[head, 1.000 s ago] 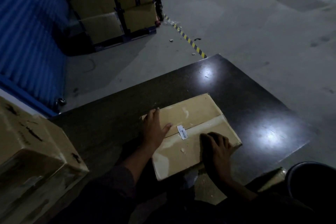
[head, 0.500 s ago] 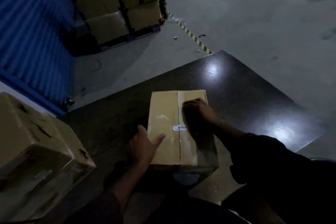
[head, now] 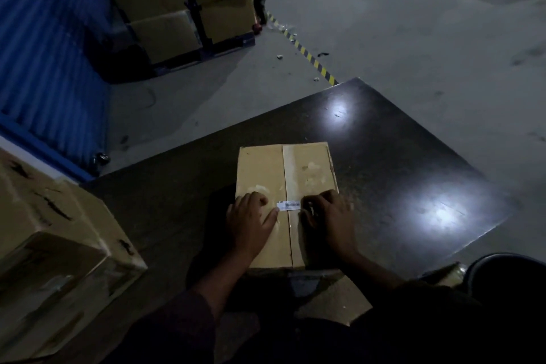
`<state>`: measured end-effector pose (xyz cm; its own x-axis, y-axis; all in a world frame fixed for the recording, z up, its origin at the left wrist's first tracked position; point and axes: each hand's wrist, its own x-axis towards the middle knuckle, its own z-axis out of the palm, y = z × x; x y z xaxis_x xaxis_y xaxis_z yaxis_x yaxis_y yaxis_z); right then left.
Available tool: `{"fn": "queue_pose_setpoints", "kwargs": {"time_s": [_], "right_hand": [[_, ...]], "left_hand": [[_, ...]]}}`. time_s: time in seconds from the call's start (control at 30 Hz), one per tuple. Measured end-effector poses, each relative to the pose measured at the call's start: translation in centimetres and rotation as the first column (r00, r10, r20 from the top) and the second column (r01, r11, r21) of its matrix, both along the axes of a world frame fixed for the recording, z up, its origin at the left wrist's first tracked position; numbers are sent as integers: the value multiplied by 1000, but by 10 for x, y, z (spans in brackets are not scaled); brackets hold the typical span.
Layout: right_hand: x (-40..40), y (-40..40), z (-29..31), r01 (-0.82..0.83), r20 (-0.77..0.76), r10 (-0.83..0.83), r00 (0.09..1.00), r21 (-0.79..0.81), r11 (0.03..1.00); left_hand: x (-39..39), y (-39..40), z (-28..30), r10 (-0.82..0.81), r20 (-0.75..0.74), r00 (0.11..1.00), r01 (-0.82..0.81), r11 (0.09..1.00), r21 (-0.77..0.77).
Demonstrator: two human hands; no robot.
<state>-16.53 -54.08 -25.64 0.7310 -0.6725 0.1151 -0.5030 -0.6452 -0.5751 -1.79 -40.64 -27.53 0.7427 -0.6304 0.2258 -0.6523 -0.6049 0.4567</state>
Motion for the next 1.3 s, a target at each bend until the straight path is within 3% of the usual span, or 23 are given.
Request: {"fn": "queue_pose_setpoints", "kwargs": {"time_s": [0.23,0.5,0.63,0.87,1.3], "right_hand": [[8,6,-3,28,-39,-33,999,-127,991],[17,4,-5,121,28,-121,992,-16,992],[19,5,-5,108,33,-107,994,-31,994],[20,2,-3,113,23,-114,993,24,993],[28,8,-6,108,-34,-111,993,-88,990]], "left_hand": [[-2,2,-1,-33,17,999,34,998,-56],[-1,2,3,-25,0,1000,25,998,-58],[2,3,7,-9,-87,996,1,995,-100],[0,4,8,-14,-78,997,6,995,-96],[-1,5,8,-30,-79,996,20,992,-128]]}}
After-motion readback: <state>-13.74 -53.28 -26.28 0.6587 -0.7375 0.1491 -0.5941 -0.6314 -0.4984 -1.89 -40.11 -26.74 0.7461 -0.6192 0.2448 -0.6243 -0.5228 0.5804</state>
